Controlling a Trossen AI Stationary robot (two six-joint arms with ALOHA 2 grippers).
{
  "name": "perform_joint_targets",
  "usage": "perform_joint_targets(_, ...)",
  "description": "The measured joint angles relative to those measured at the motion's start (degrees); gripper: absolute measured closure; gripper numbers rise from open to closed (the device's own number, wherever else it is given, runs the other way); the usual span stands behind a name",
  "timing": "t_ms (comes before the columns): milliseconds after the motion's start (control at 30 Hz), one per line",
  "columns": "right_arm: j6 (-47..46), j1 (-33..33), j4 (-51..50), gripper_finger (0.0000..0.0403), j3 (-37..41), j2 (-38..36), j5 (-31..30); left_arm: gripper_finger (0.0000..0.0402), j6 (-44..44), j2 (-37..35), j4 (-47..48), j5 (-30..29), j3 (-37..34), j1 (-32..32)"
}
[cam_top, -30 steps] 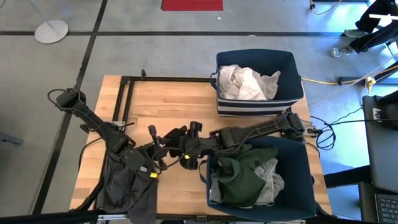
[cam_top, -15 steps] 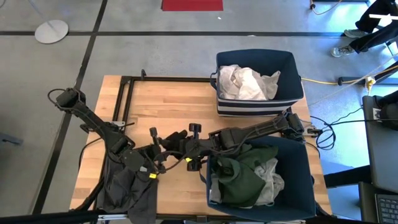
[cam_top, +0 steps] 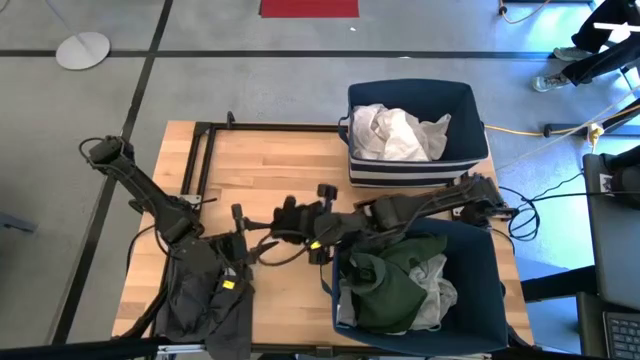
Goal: Sort clothes
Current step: Put the black boxers into the top blue bin
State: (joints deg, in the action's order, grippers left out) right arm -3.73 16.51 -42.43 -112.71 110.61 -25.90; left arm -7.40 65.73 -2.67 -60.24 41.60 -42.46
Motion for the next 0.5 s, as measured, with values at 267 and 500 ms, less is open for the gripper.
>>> perform_joint_targets(267, 1.4, 0.0, -1.2, 0.0377, 0.0, -9.0, -10.9, 0.0213, 5.3, -3.9, 8.1, -0.5, 0.0, -1.8)
perform_joint_targets(500, 5.4, -2.2, -3.1, 0.0370, -0.1, -17.2, -21.9, 0.0213, 6.2, -3.9, 9.6, -0.5, 0.0, -1.3)
